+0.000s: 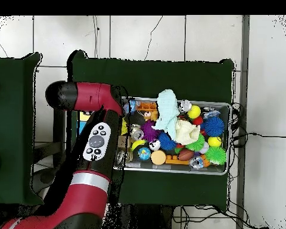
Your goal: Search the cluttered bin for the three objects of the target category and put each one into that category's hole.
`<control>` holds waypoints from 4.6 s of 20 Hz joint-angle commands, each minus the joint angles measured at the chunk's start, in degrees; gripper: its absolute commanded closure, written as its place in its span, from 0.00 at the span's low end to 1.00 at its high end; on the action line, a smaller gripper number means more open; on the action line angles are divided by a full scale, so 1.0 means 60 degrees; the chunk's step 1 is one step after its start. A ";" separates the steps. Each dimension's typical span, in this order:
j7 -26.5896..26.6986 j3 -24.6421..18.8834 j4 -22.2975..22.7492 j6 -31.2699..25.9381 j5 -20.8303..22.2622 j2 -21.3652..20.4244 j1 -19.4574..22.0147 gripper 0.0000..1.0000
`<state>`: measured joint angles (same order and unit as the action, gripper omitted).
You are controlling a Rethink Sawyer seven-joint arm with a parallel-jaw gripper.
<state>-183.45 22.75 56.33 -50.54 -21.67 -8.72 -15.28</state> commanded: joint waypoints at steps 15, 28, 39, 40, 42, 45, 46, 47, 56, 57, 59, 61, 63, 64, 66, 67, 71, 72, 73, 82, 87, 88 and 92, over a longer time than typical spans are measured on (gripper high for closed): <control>-0.0739 -0.0766 0.1150 0.1049 -0.0038 -0.0134 0.0287 0.00; -0.0533 -0.0949 0.1126 0.1299 -0.0083 -0.0073 0.0482 0.00; -0.0560 -0.0767 0.1157 0.0407 -0.0102 -0.0667 0.0354 0.00; -0.0569 -0.0777 0.1163 0.0469 -0.0101 -0.0631 0.0350 0.00; -0.0498 -0.0842 0.1183 0.0689 -0.0098 -0.0527 0.0430 0.00; -0.0504 -0.0826 0.1182 0.0579 -0.0101 -0.0591 0.0419 0.00; -0.0504 -0.0803 0.1160 0.0490 -0.0097 -0.0626 0.0419 0.00; -0.0541 -0.0739 0.1086 0.0270 -0.0087 -0.0692 0.0391 0.00; -0.0522 -0.0535 0.0813 -0.0546 -0.0011 -0.0954 0.0380 0.00; -0.0490 -0.0526 0.0765 -0.0683 -0.0001 -0.0997 0.0402 0.00; -0.0494 -0.0521 0.0755 -0.0688 0.0012 -0.0998 0.0414 0.00; -0.0523 -0.0530 0.0727 -0.0675 0.0019 -0.0974 0.0411 0.00; -0.0525 -0.0508 0.0634 -0.0842 0.0039 -0.1005 0.0412 0.00; -0.0541 -0.0484 0.0561 -0.0974 0.0054 -0.1031 0.0406 0.00; -0.0577 -0.0444 0.0430 -0.1229 0.0078 -0.1095 0.0389 0.00; -0.0608 -0.0414 0.0315 -0.1406 0.0094 -0.1113 0.0385 0.00; -0.0689 -0.0461 0.0279 -0.1145 0.0105 -0.0972 0.0363 0.00; -0.0685 -0.0488 0.0298 -0.1013 0.0108 -0.0916 0.0363 0.00; -0.0682 -0.0516 0.0317 -0.0881 0.0111 -0.0861 0.0362 0.00; -0.0793 -0.0537 -0.0003 -0.0655 0.0120 -0.0479 0.0405 0.00; -0.0759 -0.0573 -0.0094 -0.0530 0.0133 -0.0347 0.0481 0.00; -0.0749 -0.0576 -0.0098 -0.0543 0.0136 -0.0350 0.0486 0.00; -0.0654 -0.0567 -0.0024 -0.0593 0.0178 -0.0446 0.0514 0.00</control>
<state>-183.45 22.57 58.73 -54.82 -20.63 -12.42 -15.02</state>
